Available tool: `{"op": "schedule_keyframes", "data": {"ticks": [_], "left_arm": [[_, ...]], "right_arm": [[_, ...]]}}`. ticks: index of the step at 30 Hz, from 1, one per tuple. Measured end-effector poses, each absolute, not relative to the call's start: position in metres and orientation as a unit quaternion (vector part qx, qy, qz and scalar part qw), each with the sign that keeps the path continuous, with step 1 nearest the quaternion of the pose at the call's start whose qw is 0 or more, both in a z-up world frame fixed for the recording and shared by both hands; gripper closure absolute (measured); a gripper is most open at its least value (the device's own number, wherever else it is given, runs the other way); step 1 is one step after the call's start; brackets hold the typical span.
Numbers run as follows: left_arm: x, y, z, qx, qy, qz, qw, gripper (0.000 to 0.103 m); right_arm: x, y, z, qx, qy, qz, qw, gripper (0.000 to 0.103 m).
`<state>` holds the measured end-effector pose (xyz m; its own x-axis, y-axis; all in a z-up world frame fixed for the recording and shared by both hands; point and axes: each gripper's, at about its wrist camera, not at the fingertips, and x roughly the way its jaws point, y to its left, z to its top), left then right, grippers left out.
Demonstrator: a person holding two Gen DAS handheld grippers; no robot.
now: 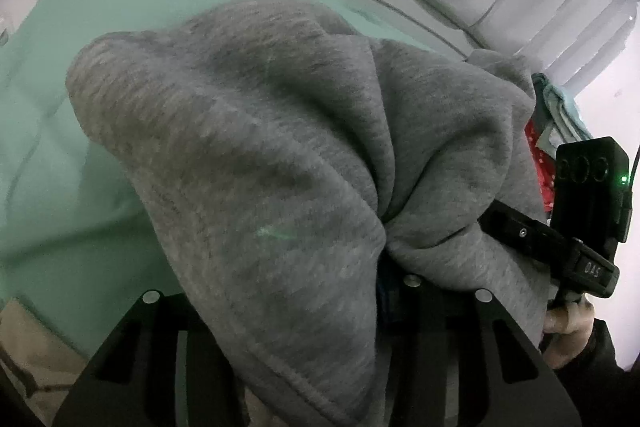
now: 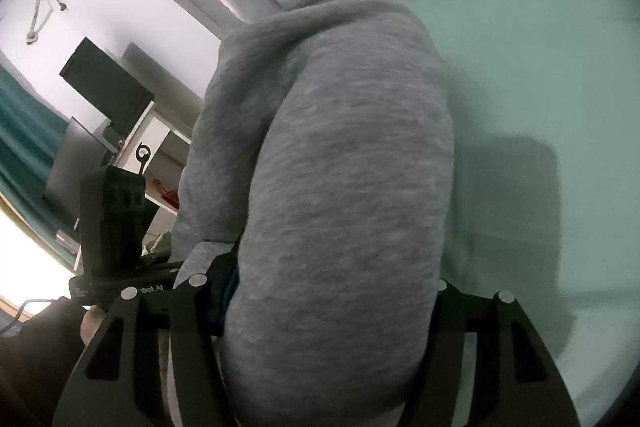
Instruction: Fold large clothes
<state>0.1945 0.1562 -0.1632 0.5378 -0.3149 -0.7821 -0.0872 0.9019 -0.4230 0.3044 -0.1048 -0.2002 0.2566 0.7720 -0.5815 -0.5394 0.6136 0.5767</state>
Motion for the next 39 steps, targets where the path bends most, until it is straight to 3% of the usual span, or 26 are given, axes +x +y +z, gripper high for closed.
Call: {"op": "schedule_keyframes", "data": {"ticks": [18, 39], "left_arm": [[0.115, 0.145, -0.1, -0.229, 0.412, -0.085, 0.878, 0.059], [0.035, 0.161, -0.052, -0.251, 0.373, -0.064, 0.891, 0.059]], "right_arm": [[0.235, -0.123, -0.127, 0.129, 0.382, 0.416, 0.815, 0.044], [0.16, -0.109, -0.085, 0.107, 0.357, 0.434, 0.82, 0.044]]}}
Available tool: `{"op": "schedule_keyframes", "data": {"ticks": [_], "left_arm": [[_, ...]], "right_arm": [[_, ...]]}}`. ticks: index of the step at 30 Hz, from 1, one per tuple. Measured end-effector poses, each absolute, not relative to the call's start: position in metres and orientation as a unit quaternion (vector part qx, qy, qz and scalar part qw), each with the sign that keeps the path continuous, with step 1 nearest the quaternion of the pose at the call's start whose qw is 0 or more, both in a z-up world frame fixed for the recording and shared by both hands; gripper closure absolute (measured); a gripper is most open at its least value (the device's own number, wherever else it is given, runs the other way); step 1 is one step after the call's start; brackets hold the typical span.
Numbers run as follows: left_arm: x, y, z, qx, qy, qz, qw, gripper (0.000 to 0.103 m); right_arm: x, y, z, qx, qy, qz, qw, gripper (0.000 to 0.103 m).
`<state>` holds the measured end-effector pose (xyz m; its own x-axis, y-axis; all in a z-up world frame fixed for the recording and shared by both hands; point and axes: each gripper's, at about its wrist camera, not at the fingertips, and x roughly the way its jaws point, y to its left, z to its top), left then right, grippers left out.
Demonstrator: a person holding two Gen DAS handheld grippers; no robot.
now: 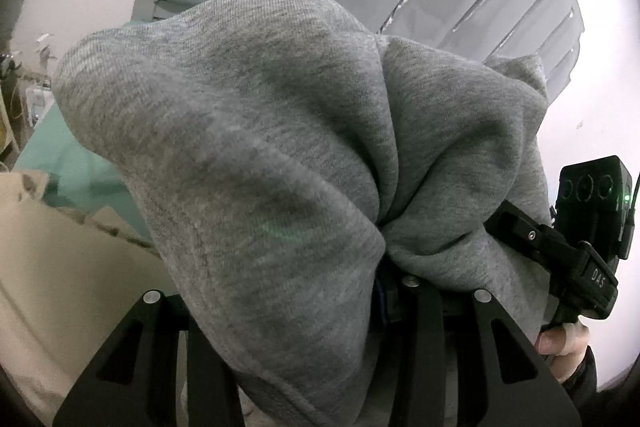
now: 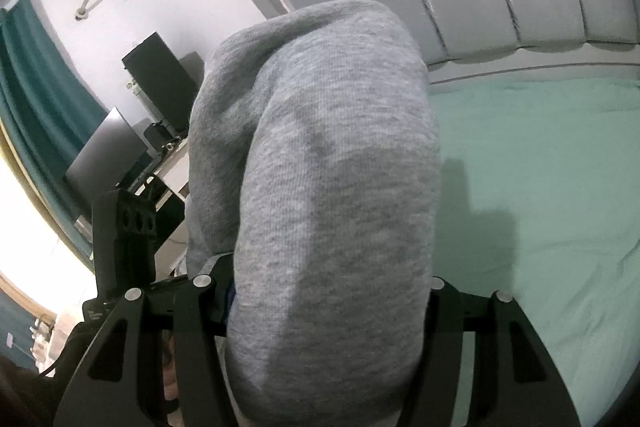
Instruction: Fold large clothes
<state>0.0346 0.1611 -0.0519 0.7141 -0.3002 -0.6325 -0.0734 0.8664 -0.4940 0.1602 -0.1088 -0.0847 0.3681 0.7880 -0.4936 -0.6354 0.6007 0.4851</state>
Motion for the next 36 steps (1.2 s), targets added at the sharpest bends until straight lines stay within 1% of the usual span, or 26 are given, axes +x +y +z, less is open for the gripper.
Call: {"op": "schedule_keyframes", "data": {"ticks": [3, 13, 21, 31, 36], "left_arm": [[0.034, 0.165, -0.05, -0.245, 0.376, -0.064, 0.891, 0.059], [0.045, 0.179, -0.051, -0.217, 0.412, -0.06, 0.883, 0.06], [0.06, 0.2, -0.063, -0.187, 0.464, -0.038, 0.865, 0.06], [0.126, 0.215, -0.116, -0.156, 0.566, -0.034, 0.808, 0.06], [0.147, 0.209, -0.148, -0.166, 0.612, -0.027, 0.773, 0.06]], "right_arm": [[0.15, -0.109, -0.081, 0.111, 0.357, 0.433, 0.82, 0.044], [0.139, -0.109, -0.092, 0.147, 0.371, 0.426, 0.812, 0.044], [0.148, -0.091, -0.12, 0.17, 0.403, 0.427, 0.792, 0.044], [0.183, -0.092, -0.183, 0.197, 0.475, 0.393, 0.762, 0.044], [0.2, -0.095, -0.219, 0.208, 0.512, 0.377, 0.743, 0.044]]}}
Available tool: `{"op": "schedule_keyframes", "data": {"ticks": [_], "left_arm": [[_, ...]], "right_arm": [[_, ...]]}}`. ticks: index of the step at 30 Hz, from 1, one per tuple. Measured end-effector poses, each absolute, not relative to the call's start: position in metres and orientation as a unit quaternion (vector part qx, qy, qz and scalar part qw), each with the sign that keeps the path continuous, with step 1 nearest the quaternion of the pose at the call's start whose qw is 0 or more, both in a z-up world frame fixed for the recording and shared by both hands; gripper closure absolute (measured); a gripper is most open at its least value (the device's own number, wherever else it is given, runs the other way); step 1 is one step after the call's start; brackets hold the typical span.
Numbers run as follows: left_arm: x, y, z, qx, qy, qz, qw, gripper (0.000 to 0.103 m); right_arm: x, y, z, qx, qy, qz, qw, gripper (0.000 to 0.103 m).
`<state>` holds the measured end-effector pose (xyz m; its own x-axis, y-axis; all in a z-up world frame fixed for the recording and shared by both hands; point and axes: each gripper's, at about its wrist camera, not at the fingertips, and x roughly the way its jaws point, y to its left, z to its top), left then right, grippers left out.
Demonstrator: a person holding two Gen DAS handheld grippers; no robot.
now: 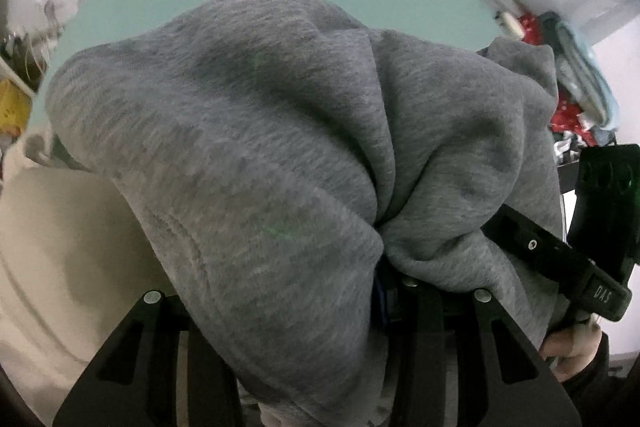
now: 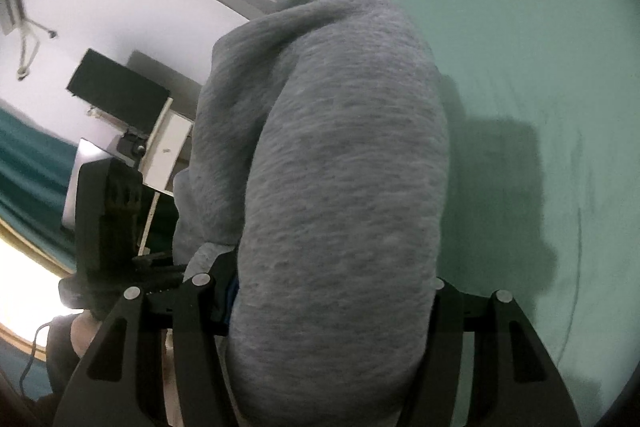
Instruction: Fold large clothes
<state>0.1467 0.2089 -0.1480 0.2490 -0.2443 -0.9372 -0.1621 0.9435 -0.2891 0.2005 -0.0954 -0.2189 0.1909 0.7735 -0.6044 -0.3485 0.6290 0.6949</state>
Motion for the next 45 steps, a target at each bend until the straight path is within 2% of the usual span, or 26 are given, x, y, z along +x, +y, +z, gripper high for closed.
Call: {"op": "schedule_keyframes", "data": {"ticks": [7, 13, 17, 21, 29, 45], "left_arm": [[0.171, 0.2, -0.187, -0.154, 0.653, -0.015, 0.741, 0.06], [0.183, 0.197, -0.2, -0.157, 0.666, -0.012, 0.729, 0.059], [0.184, 0.201, -0.201, -0.162, 0.669, -0.011, 0.725, 0.057], [0.183, 0.205, -0.198, -0.161, 0.667, -0.014, 0.728, 0.055], [0.171, 0.218, -0.182, -0.174, 0.644, -0.007, 0.745, 0.049], [0.143, 0.247, -0.139, -0.171, 0.613, 0.037, 0.77, 0.045]], "right_arm": [[0.224, -0.103, -0.263, 0.231, 0.549, 0.362, 0.717, 0.044], [0.235, -0.102, -0.272, 0.234, 0.555, 0.366, 0.71, 0.042], [0.238, -0.1, -0.277, 0.223, 0.555, 0.362, 0.715, 0.032], [0.244, -0.108, -0.275, 0.181, 0.548, 0.339, 0.743, 0.008], [0.25, -0.11, -0.264, 0.122, 0.543, 0.313, 0.77, 0.001], [0.243, -0.131, -0.237, 0.064, 0.528, 0.256, 0.807, 0.001]]}}
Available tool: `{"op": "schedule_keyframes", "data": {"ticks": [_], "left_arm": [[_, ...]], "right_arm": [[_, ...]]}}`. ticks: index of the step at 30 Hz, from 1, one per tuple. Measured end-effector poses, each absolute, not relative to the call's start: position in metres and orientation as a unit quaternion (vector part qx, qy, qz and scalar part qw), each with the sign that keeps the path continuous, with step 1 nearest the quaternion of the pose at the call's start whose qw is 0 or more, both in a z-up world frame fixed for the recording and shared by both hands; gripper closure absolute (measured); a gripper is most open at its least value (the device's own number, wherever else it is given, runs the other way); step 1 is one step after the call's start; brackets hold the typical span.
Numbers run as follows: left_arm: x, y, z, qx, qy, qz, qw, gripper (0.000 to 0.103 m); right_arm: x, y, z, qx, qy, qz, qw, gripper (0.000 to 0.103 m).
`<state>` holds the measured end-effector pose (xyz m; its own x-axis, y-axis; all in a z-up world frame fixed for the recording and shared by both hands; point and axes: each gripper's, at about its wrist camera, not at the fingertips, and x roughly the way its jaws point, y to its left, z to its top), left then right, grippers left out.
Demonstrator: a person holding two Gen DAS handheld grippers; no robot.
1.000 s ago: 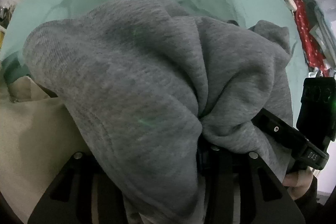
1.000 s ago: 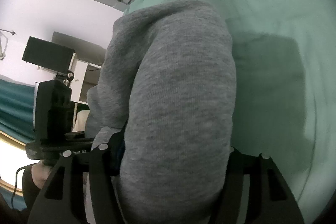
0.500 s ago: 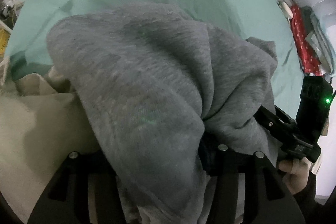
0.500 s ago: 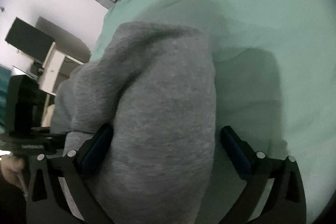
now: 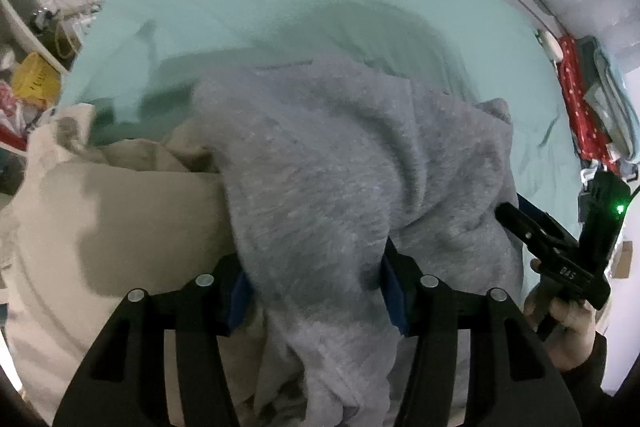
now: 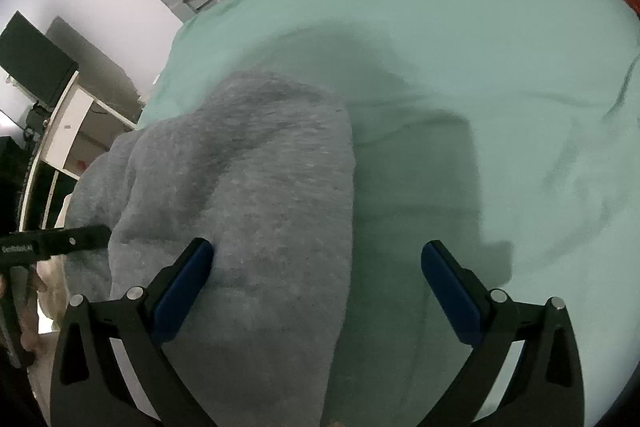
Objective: Fold large clothes
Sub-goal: 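Lower the folded hoodie onto the bed and open both tools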
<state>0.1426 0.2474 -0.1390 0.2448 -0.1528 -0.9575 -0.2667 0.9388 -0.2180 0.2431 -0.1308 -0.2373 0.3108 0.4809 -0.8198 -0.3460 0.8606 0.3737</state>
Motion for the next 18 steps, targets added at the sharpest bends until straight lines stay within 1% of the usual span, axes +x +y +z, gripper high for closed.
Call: {"op": "schedule_keyframes", "data": {"ticks": [10, 18], "left_arm": [[0.118, 0.24, -0.107, -0.134, 0.591, 0.063, 0.793, 0.045], [0.089, 0.209, -0.073, -0.159, 0.503, 0.061, 0.847, 0.045]], "right_arm": [[0.226, -0.164, -0.212, 0.061, 0.516, 0.231, 0.822, 0.001], [0.203, -0.185, -0.181, 0.057, 0.496, 0.226, 0.837, 0.001]]}}
